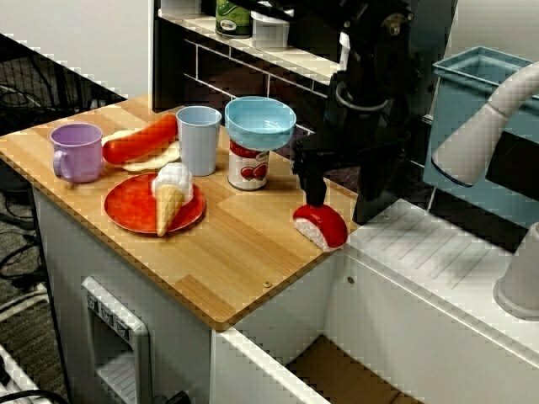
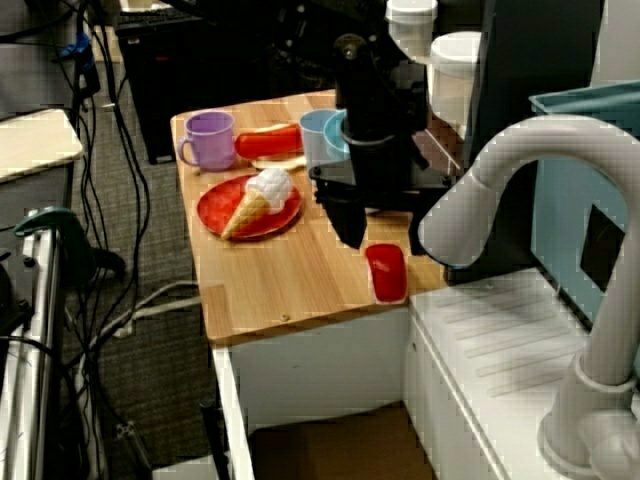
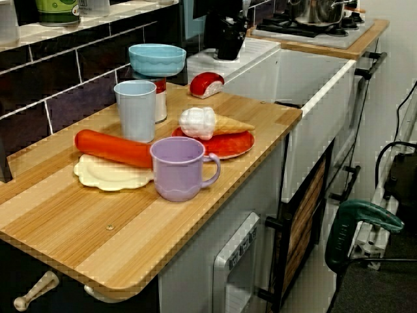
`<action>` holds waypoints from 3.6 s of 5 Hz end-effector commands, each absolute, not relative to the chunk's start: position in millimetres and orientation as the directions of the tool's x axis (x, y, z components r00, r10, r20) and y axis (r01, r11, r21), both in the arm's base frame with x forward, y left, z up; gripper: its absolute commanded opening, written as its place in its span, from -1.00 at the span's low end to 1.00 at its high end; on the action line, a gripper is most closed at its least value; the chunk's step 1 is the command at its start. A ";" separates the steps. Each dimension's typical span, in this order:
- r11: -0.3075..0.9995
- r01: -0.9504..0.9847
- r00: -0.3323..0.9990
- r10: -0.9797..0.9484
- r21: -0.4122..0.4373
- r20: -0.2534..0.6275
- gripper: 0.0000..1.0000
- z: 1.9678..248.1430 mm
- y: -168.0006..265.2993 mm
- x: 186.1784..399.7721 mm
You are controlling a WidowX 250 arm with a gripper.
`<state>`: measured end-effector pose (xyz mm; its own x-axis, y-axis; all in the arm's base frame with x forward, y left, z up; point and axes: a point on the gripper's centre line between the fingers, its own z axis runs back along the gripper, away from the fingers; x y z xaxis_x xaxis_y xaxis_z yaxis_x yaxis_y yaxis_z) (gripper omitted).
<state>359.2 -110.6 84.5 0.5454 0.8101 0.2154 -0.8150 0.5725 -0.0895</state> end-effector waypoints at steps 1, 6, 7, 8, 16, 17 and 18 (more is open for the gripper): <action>0.538 -0.834 0.503 0.834 -0.127 0.229 1.00 96.5 -99.5 374.6; 0.436 -0.891 0.393 0.879 -0.125 0.270 1.00 72.6 -93.5 365.7; 0.426 -0.896 0.382 0.882 -0.122 0.276 1.00 68.2 -92.4 365.7; 0.419 -0.900 0.374 0.885 -0.124 0.278 1.00 66.7 -91.2 366.5; 0.416 -0.903 0.371 0.883 -0.112 0.287 -1.00 45.8 -81.2 358.1; 0.453 -0.887 0.417 0.869 -0.088 0.265 -1.00 48.4 -75.2 359.2; 0.541 -0.838 0.520 0.831 -0.073 0.196 -1.00 56.0 -56.8 360.1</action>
<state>348.3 -60.3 29.9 0.5295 0.8318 0.1668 -0.8436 0.5370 0.0000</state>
